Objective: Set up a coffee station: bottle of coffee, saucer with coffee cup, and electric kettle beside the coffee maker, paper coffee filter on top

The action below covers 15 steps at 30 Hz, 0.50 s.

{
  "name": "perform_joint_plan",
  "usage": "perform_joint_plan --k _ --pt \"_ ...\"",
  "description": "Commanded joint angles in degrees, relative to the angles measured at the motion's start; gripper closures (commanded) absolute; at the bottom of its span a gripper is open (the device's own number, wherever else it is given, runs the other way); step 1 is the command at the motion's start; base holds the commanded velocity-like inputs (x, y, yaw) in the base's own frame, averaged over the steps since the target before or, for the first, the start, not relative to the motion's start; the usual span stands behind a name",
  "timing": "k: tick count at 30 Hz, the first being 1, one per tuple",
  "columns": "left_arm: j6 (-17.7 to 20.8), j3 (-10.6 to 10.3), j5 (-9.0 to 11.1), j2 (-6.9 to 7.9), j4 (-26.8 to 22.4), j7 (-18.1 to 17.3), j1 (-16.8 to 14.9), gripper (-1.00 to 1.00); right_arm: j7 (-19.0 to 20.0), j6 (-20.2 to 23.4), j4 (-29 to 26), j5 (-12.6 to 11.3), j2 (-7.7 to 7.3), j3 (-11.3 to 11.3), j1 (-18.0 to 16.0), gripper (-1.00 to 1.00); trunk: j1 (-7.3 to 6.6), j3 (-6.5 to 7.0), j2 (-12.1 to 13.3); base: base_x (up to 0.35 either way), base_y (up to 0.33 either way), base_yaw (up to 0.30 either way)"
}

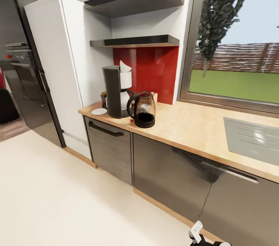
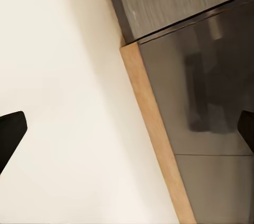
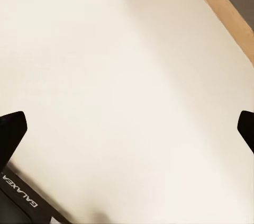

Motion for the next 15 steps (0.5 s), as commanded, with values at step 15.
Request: perform_joint_plan --k 15 --pt "0.43 -0.12 0.30 0.00 -0.15 -0.13 0.00 -1.00 -0.05 -0.36 0.03 1.74 0.74 -0.51 -0.05 -1.00 0.00 -0.05 -0.03 -0.004 -0.203 0.168"
